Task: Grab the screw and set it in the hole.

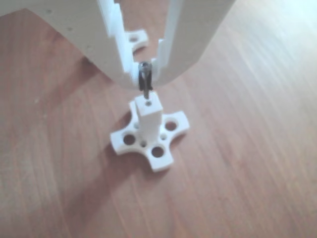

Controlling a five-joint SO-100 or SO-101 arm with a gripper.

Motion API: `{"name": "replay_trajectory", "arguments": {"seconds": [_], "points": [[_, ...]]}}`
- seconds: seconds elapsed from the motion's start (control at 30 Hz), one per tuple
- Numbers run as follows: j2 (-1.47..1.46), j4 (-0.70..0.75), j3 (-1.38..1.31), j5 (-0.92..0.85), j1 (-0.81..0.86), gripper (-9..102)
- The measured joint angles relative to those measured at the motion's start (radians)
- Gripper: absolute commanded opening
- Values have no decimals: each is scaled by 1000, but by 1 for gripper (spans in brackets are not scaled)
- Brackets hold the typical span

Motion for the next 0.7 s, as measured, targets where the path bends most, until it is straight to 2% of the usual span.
{"name": "replay_trajectory", "arguments": {"seconds": [0.7], "points": [[29,71,0,8,-150,-4]]}}
